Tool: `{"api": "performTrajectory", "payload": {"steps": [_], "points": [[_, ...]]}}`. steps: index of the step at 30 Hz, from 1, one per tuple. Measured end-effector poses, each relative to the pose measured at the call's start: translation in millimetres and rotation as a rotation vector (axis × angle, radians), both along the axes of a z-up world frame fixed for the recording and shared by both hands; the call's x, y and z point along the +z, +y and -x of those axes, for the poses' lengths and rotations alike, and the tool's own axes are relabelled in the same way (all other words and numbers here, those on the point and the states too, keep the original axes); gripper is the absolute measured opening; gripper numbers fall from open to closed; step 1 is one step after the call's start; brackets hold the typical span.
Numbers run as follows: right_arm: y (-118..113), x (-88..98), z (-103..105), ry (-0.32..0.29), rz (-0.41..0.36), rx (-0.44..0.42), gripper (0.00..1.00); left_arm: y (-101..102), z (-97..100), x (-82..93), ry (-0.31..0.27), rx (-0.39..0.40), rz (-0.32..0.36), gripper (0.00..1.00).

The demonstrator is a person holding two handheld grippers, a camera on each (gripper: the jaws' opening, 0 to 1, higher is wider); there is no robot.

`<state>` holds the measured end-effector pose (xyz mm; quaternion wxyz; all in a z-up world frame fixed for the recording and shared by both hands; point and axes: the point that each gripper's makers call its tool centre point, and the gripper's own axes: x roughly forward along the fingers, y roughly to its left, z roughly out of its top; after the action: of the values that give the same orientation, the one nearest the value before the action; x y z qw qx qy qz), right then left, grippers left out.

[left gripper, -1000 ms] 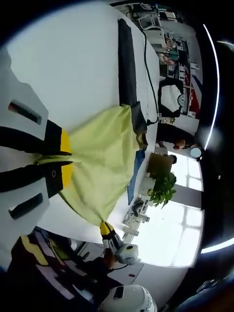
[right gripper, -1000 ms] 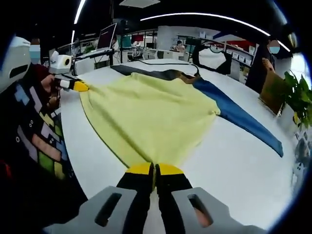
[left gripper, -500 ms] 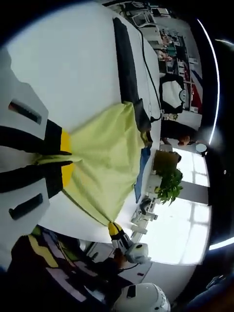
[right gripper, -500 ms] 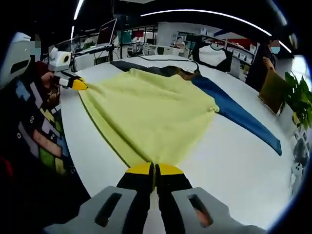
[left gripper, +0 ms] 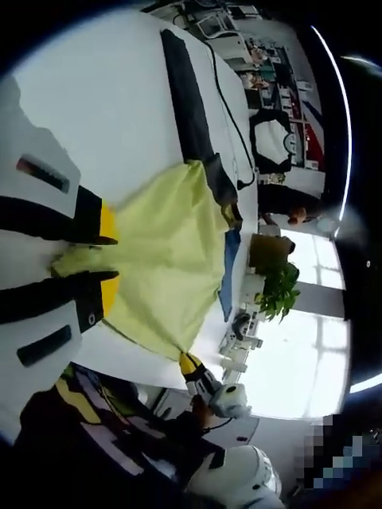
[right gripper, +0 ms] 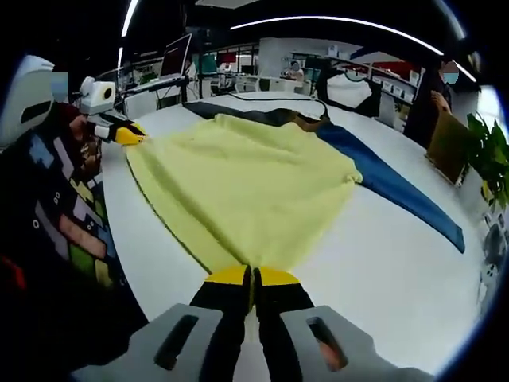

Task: Fold the garment on the visible template until the final outline fits inside the template.

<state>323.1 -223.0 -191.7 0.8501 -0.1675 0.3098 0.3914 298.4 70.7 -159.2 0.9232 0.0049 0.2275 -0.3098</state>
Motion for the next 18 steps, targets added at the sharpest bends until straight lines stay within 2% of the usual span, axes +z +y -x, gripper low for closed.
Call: {"api": "performTrajectory", "payload": {"steps": [4,18], "points": [[0.3,-0.7,0.0,0.006,-0.012,-0.002,0.0,9.0,-8.1,7.2,-0.033,0.027,-0.009,0.23],[1.0,-2.1,1.2,0.018,-0.041,-0.006,0.0,23.6,-52.6,37.9,-0.134,0.049,-0.051,0.26]]}}
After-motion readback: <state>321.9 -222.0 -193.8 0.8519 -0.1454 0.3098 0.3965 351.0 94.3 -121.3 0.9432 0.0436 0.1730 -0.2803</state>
